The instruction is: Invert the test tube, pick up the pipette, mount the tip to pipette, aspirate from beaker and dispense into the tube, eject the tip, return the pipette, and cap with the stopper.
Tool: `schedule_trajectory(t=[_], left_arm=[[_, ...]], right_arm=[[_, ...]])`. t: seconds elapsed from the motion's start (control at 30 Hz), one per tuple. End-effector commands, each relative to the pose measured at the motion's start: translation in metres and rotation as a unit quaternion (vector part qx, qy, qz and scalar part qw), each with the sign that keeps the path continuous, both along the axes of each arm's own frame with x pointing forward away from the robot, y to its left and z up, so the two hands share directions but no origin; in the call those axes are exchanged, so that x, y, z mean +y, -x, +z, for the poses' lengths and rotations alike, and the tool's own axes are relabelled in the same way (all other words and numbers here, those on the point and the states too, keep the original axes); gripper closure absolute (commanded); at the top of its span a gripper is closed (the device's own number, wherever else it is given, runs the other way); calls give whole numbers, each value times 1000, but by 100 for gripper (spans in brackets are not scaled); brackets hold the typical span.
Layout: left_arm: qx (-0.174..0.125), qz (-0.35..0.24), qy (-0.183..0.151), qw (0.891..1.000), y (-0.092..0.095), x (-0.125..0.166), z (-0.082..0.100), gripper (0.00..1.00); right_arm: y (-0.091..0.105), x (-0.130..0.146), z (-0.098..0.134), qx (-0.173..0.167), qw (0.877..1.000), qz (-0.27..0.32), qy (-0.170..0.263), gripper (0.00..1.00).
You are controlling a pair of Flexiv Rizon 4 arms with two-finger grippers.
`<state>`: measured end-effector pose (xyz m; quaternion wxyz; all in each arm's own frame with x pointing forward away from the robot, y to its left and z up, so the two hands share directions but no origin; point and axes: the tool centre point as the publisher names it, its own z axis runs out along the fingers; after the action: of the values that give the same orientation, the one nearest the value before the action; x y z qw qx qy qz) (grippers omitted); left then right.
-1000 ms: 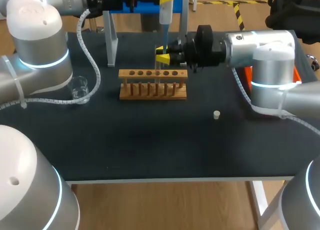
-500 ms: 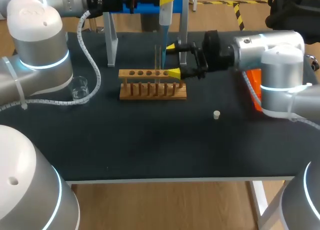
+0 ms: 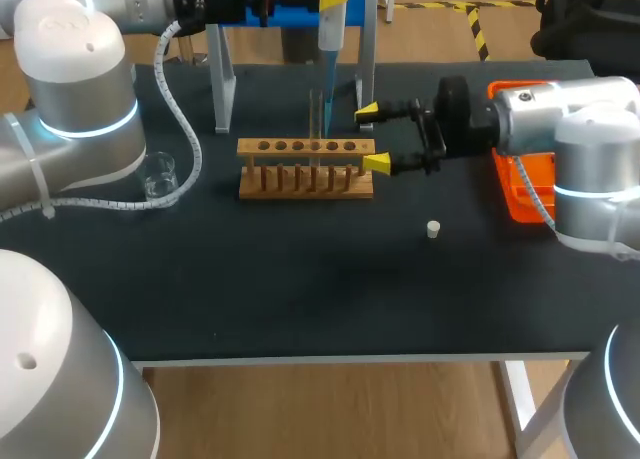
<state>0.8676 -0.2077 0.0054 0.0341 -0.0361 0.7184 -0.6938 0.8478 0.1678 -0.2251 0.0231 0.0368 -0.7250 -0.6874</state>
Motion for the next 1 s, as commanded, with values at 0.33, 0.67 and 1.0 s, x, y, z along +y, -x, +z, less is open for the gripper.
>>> schedule_trajectory(t=[0.33, 0.67, 1.0], left_arm=[[-1, 1, 3, 1000, 0, 0, -1, 100], [-1, 1, 3, 1000, 0, 0, -1, 100], [-22, 49, 1, 999, 11, 61, -12, 100]], right_arm=[[3, -4, 2, 0, 1000, -2, 1, 0], [3, -4, 2, 0, 1000, -2, 1, 0], [3, -4, 2, 0, 1000, -2, 1, 0]])
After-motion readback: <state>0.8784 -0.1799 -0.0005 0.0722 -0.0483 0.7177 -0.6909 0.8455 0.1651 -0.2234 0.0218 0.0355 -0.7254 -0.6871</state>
